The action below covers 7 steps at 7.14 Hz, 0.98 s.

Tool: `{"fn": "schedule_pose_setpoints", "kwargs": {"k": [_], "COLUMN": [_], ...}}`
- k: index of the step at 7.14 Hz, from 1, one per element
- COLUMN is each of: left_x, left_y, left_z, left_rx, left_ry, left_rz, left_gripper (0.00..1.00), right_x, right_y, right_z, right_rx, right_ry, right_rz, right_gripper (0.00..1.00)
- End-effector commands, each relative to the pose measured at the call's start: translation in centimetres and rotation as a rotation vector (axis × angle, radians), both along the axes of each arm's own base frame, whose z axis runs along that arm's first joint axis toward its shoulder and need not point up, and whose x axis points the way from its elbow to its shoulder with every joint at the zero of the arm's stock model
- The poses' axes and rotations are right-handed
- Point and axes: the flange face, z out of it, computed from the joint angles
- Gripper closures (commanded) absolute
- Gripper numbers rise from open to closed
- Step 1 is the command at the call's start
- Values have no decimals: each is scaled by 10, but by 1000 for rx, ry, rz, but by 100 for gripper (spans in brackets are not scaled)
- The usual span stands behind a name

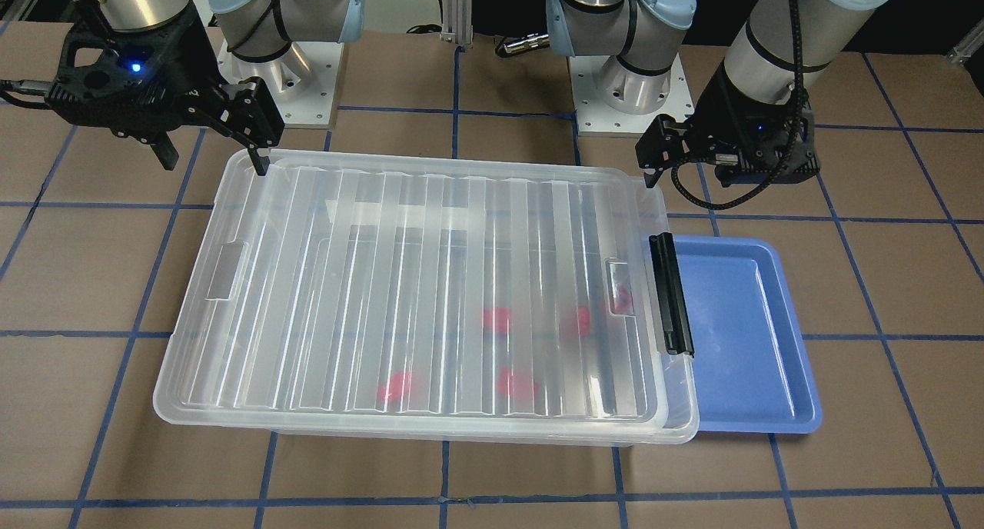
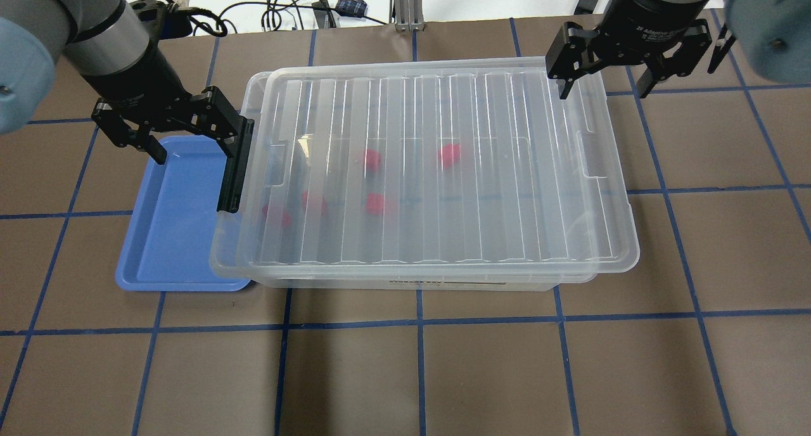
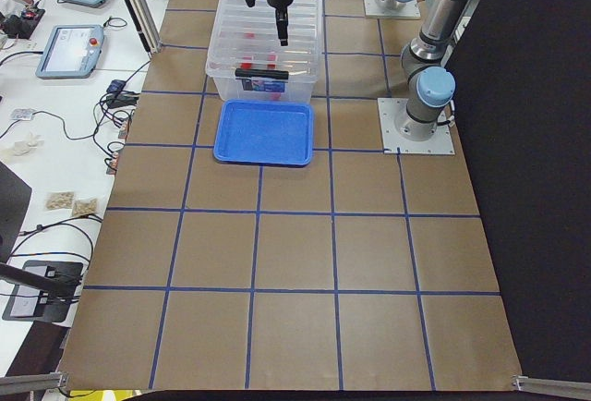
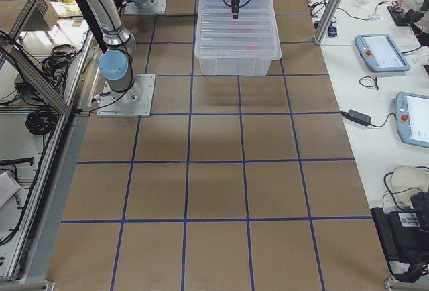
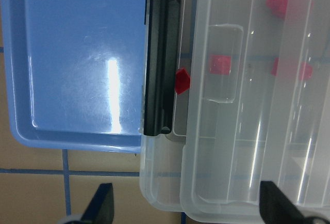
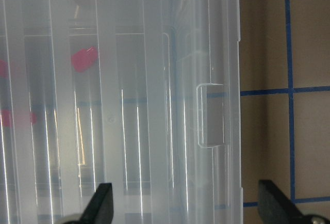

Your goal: Place red block in blue tray from box

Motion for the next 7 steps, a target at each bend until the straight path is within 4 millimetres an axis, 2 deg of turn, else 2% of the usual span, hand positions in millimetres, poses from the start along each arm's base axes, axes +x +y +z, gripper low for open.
{"fn": "schedule_pose_setpoints", "kwargs": {"k": [1, 6, 7], "left_x": [0, 0, 1], "left_y": [0, -1, -2], "left_z": [0, -1, -2], "left_rx": [0, 2, 3], "left_ry": [0, 2, 0], "left_rz": [-1, -1, -1], "left_gripper": [0, 0, 0], "right_x": [0, 1, -1], "right_y": [0, -1, -6], "right_z": [-2, -8, -35], "right_rx": [5, 15, 53], "right_ry": [1, -14, 1], "right_rz": [-1, 0, 3], "right_gripper": [0, 0, 0]}}
